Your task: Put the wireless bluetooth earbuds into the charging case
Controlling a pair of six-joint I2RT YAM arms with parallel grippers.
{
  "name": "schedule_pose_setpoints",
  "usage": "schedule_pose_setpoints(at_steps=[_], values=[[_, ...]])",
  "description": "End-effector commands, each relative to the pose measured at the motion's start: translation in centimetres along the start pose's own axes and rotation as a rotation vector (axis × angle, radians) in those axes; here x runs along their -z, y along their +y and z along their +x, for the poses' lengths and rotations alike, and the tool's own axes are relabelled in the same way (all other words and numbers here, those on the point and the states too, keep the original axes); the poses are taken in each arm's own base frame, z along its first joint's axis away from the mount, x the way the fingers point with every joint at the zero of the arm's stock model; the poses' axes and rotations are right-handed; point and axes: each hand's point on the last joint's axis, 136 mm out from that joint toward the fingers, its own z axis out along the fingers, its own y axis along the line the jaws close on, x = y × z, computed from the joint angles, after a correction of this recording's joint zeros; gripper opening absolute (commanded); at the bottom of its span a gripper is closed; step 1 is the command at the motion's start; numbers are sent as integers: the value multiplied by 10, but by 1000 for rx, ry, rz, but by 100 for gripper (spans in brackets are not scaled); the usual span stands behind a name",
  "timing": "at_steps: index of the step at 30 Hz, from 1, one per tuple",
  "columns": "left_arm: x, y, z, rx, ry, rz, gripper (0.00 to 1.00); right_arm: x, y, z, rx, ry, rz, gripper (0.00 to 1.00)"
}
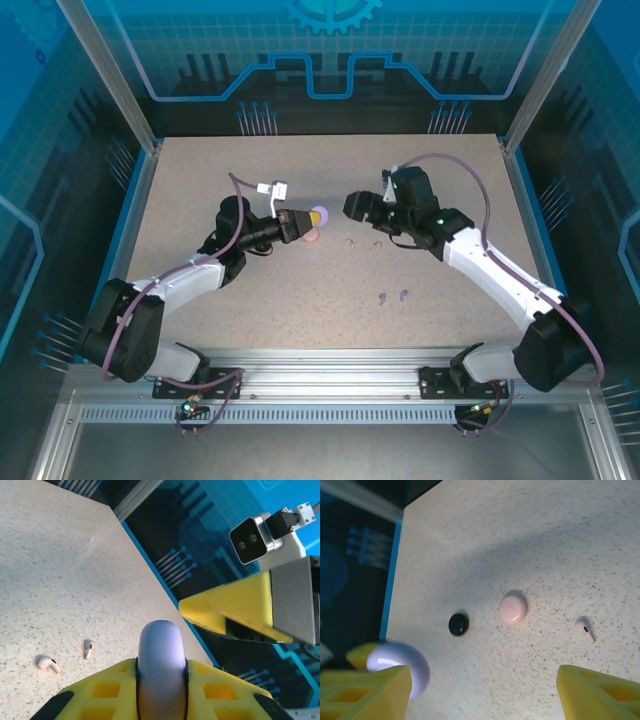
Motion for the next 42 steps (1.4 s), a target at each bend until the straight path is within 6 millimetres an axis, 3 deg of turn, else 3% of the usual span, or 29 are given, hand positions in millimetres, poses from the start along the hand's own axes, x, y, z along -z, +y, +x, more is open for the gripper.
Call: schedule_pose_setpoints(at_steps=[1,7,18,23,32,37,42], values=[[2,-18,8,-39,93,68,0,11,36,4,297,-14,-223,76],[3,-28,10,-42,136,111,0,9,48,21,349,36,-333,75],[2,-35,5,-49,139,135,0,-16,48,38,348,105,-336,71],[3,-41,5,-54,146,155,0,-28,32,38,326,110,-274,67],[6,-48,4,-64,141,175,0,-41,-17,25,212,90,-164,59],[6,-47,4,-65,141,173,0,-29,-16,23,198,80,-189,59],[5,-47,3,-63,137,181,0,0,17,30,250,87,-346,59]])
